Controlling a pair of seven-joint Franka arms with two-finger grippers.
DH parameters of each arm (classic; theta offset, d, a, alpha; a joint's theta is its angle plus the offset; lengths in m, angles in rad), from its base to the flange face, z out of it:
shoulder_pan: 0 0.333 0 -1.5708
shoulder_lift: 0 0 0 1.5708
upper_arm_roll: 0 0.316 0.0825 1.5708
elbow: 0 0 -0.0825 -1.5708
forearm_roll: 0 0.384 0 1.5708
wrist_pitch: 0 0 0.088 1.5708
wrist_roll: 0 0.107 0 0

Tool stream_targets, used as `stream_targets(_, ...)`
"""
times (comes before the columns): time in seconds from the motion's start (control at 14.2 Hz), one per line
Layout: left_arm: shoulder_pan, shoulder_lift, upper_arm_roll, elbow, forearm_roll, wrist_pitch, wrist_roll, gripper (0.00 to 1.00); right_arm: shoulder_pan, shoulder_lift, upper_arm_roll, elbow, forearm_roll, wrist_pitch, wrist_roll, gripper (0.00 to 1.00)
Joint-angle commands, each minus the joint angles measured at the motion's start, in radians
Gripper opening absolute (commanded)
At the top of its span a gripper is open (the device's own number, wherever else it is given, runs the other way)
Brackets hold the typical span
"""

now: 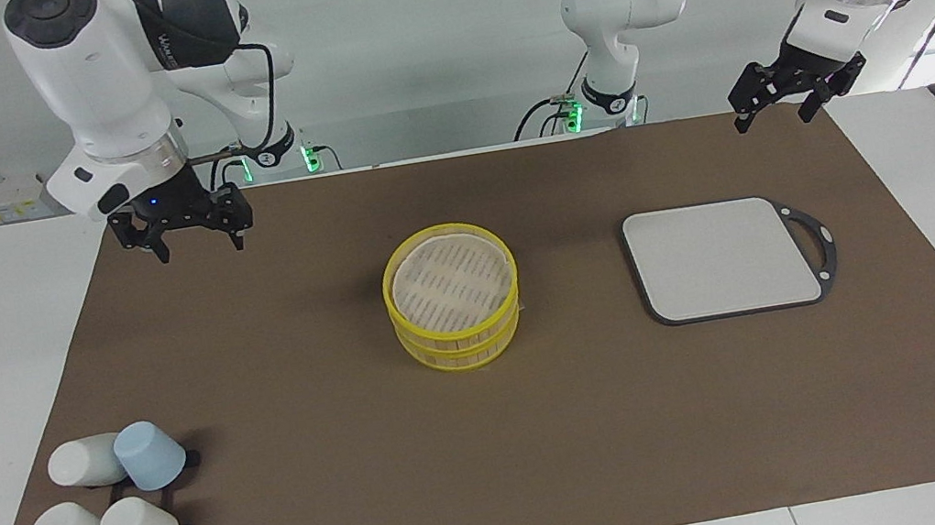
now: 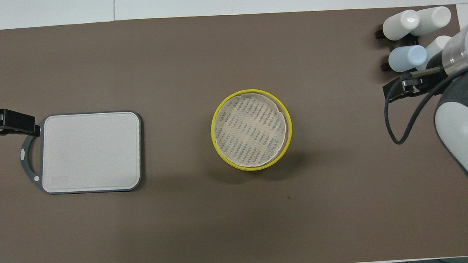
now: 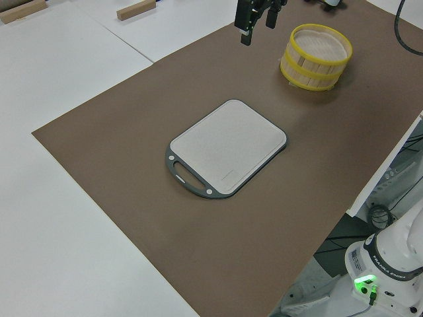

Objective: Place bun in steamer

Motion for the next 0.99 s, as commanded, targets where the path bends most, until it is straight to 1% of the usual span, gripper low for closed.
stream_targets(0.0, 0.002, -0.001, -0.006, 0.005, 0.011, -0.002, 0.007, 1.0, -0.053, -0.03, 0.012, -0.044, 0.039, 0.017, -0.041, 1.0)
stream_targets(0.92, 0.002, 0.0, -0.006, 0.005, 0.011, 0.002, 0.009, 1.0, -0.092, -0.026, 0.012, -0.041, 0.039, 0.019, -0.035, 1.0)
